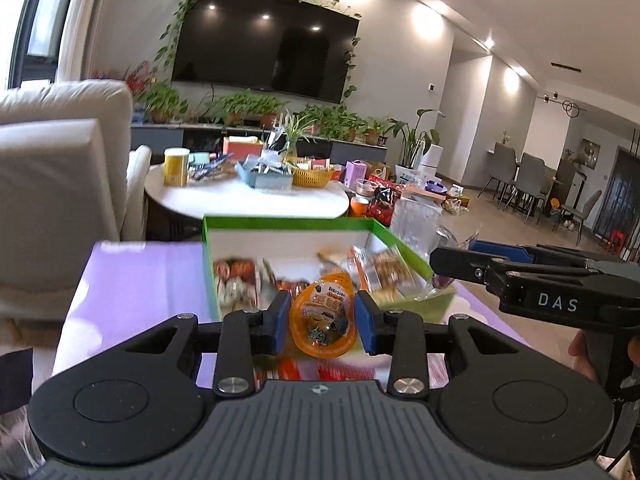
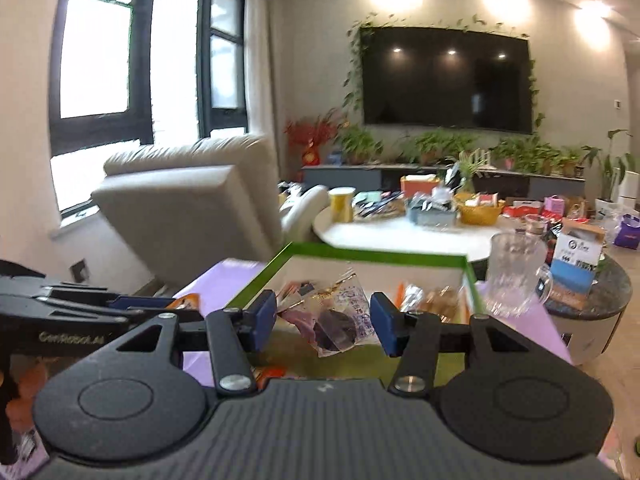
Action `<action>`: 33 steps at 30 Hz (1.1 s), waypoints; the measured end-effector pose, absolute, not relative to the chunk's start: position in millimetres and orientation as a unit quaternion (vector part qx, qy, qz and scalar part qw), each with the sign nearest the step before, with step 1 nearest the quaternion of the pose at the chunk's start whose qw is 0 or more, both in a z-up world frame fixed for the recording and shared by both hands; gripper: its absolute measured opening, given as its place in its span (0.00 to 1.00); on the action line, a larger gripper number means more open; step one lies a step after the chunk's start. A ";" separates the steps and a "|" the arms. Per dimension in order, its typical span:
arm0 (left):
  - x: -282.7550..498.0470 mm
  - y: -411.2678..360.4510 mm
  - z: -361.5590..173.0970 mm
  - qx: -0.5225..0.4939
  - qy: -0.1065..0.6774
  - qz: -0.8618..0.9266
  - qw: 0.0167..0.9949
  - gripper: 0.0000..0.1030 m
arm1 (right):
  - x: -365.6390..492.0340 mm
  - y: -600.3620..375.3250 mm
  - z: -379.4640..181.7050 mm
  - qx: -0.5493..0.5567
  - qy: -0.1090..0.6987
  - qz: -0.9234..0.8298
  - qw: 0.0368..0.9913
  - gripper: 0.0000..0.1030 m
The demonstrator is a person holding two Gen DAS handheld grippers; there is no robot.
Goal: Organize snacks
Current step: 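Carry both items over the green box and open both grippers, then grasp the white drink pouch with the right gripper while the left gripper returns to the pile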
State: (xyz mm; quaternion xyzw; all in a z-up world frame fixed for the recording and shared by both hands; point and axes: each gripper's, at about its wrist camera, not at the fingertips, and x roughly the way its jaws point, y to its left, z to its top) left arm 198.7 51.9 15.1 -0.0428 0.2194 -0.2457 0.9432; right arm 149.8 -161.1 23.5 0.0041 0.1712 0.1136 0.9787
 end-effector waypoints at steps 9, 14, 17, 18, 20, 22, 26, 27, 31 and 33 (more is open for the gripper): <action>274.5 28.4 5.4 -0.032 0.232 -0.219 0.947 0.32 | 204.1 -192.1 4.9 0.029 0.186 0.067 0.980 0.43; 306.2 16.1 -17.0 -0.016 0.259 -0.195 0.946 0.33 | 224.5 -200.4 -7.5 0.037 0.198 0.053 0.978 0.43; 307.8 10.9 -28.0 0.012 0.259 -0.180 0.949 0.47 | 233.1 -200.8 -16.6 0.035 0.221 0.038 0.974 0.43; 305.5 11.3 -30.0 0.016 0.251 -0.182 0.951 0.47 | 233.3 -202.1 -19.2 0.040 0.227 0.035 0.972 0.43; 300.0 13.4 -31.1 0.021 0.244 -0.188 0.951 0.48 | 228.9 -207.0 -21.2 0.054 0.226 0.035 0.972 0.44; 294.2 17.0 -29.2 0.020 0.243 -0.189 0.951 0.48 | 223.4 -210.6 -20.8 0.063 0.227 0.038 0.971 0.44; 270.4 28.6 -24.1 0.009 0.238 -0.182 0.954 0.48 | 212.4 -216.0 -14.2 0.070 0.222 0.038 0.972 0.44; 264.3 30.3 -23.1 0.005 0.237 -0.177 0.955 0.48 | 209.5 -217.3 -12.7 0.071 0.220 0.039 0.972 0.44; 239.3 39.9 -28.0 -0.003 0.245 -0.164 0.956 0.48 | 188.5 -219.4 -8.6 0.070 0.215 0.048 0.973 0.44; 236.3 38.5 -37.4 0.008 0.267 -0.169 0.949 0.48 | 180.4 -219.8 -9.3 0.063 0.222 0.053 0.972 0.44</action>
